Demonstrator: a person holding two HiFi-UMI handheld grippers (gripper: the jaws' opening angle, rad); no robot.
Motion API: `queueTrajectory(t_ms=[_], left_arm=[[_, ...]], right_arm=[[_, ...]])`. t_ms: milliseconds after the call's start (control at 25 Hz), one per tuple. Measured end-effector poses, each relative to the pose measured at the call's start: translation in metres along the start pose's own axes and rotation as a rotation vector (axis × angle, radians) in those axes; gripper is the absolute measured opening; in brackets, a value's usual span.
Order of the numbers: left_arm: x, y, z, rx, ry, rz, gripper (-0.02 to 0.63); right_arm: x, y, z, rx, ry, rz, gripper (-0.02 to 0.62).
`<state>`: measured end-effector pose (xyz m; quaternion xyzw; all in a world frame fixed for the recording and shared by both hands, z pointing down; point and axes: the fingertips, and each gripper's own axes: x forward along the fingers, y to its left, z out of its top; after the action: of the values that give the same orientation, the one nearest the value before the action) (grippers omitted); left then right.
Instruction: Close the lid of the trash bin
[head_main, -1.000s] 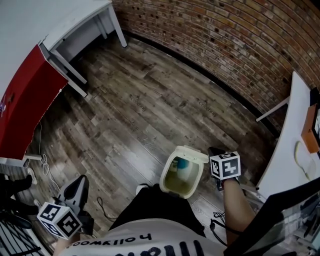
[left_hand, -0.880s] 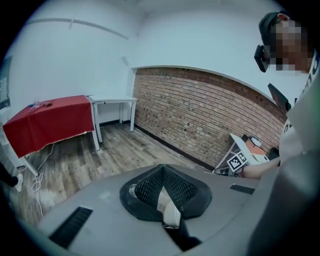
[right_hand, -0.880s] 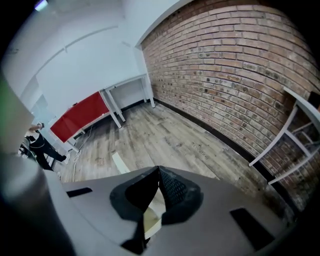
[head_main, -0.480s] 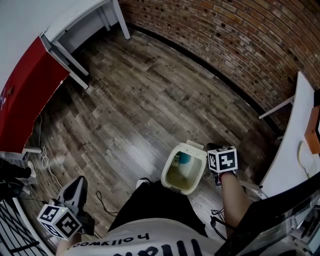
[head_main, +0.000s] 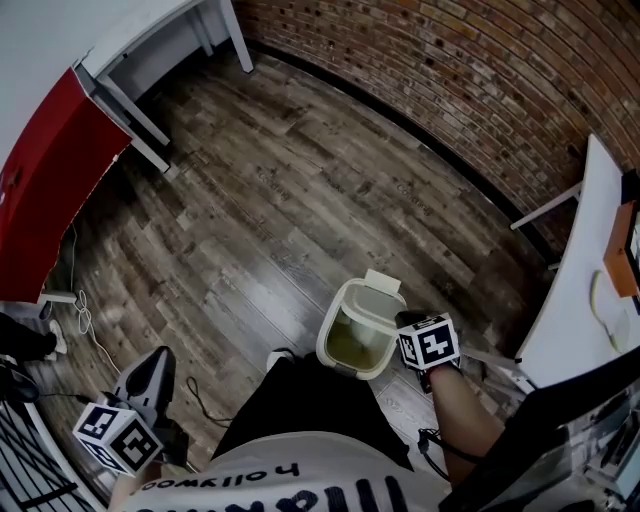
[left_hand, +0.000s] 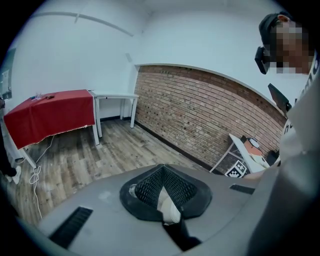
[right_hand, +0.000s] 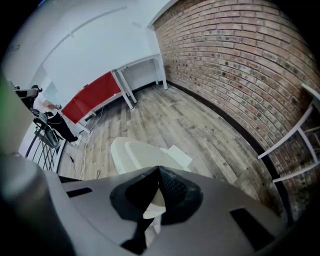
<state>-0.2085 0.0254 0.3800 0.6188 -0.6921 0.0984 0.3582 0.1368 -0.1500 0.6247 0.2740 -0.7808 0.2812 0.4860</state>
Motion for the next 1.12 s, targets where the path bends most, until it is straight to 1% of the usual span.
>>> queueTrajectory(t_ms=[160,360,640,840,920,1040,1120], left_arm=[[0.004,-0.003,-0.004,0.003,0.01,-0.019,0.005],[0.006,-0.009,-0.006,0.015,0.018,-0.037,0.005],[0.004,-0.006,-0.019,0.01,0.051,-0.026,0.005],[0.006,-0.004,-0.027,0.016,0.081,-0.02,0.005],[0.008,-0.001,-0.029,0.019,0.089,-0.014,0.005],[0.012,0.004,-0.032,0.02,0.099,0.006,0.005],[0.016,0.006,-0.033,0.018,0.105,0.009,0.005]], right_arm=[[0.003,0.016,-0.02,-0.023,0.037,0.032,0.008],[0.005,0.032,-0.032,0.011,0.068,0.078,0.006],[0.022,0.05,-0.059,0.039,0.146,0.146,0.006],[0.035,0.059,-0.076,0.067,0.21,0.18,0.008],[0.042,0.062,-0.085,0.1,0.241,0.204,0.008],[0.055,0.065,-0.098,0.19,0.277,0.24,0.008],[0.062,0.066,-0.105,0.25,0.301,0.248,0.008]])
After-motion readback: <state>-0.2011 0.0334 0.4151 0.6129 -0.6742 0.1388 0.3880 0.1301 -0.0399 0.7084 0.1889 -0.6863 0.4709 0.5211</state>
